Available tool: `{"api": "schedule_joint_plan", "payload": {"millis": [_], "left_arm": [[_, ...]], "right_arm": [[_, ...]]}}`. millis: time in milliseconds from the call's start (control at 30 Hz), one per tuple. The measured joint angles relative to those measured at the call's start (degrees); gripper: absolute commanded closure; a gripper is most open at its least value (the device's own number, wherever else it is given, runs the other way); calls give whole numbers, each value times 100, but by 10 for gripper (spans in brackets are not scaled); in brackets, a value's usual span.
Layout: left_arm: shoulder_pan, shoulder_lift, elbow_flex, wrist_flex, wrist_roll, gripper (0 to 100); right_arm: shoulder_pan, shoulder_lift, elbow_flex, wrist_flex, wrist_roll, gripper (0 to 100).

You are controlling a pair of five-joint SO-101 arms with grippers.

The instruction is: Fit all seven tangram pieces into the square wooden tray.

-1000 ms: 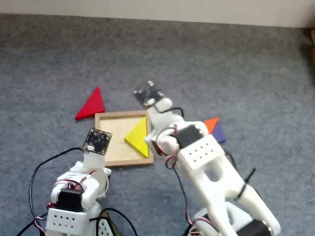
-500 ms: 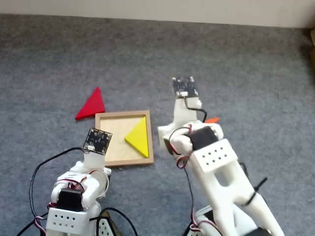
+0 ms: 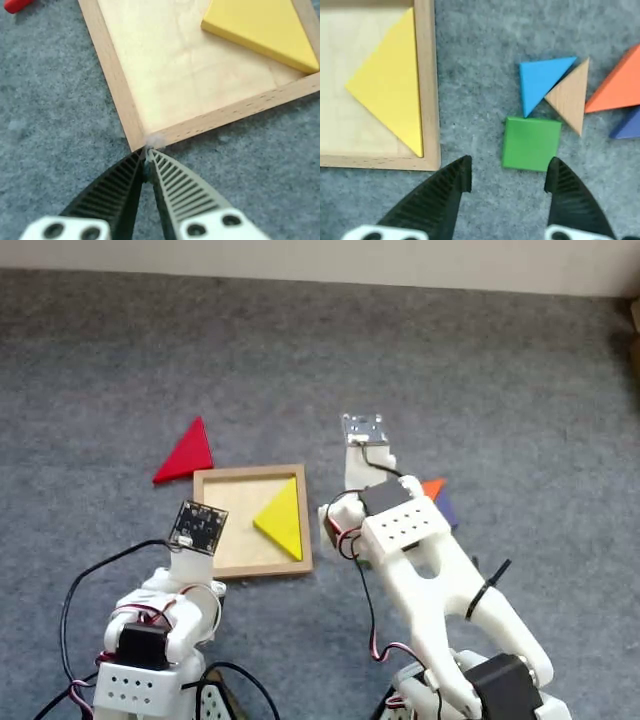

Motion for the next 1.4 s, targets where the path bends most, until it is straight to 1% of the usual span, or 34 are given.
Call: {"api": "schedule_joint_plan", "payload": {"millis": [100, 200, 400, 533, 700, 800, 1100, 1233, 1300, 1400], "left_arm": [[0, 0, 0, 0, 0, 994], [0, 0, 0, 0, 0, 994], [0, 0, 0, 0, 0, 994], [0, 0, 0, 0, 0, 994], [0, 0, 0, 0, 0, 994], [44, 0, 0, 0, 0, 994], [62, 0, 0, 0, 0, 993], [62, 0, 0, 0, 0, 994], [79, 0, -176, 0, 0, 994], [70, 0, -791, 0, 0, 993]], "right_arm": [[0, 0, 0, 70, 0, 758], [0, -281, 0, 387, 0, 758], [0, -1697, 79, 905, 0, 758], [246, -2602, 800, 914, 0, 758], [941, -3288, 1785, 642, 0, 761], [1196, -3569, 2338, 316, 0, 761], [1222, -4202, 3411, -422, 0, 761], [1231, -4545, 3789, -580, 0, 761], [1240, -4809, 3965, -598, 0, 761], [1266, -5257, 4255, -615, 0, 761]]}}
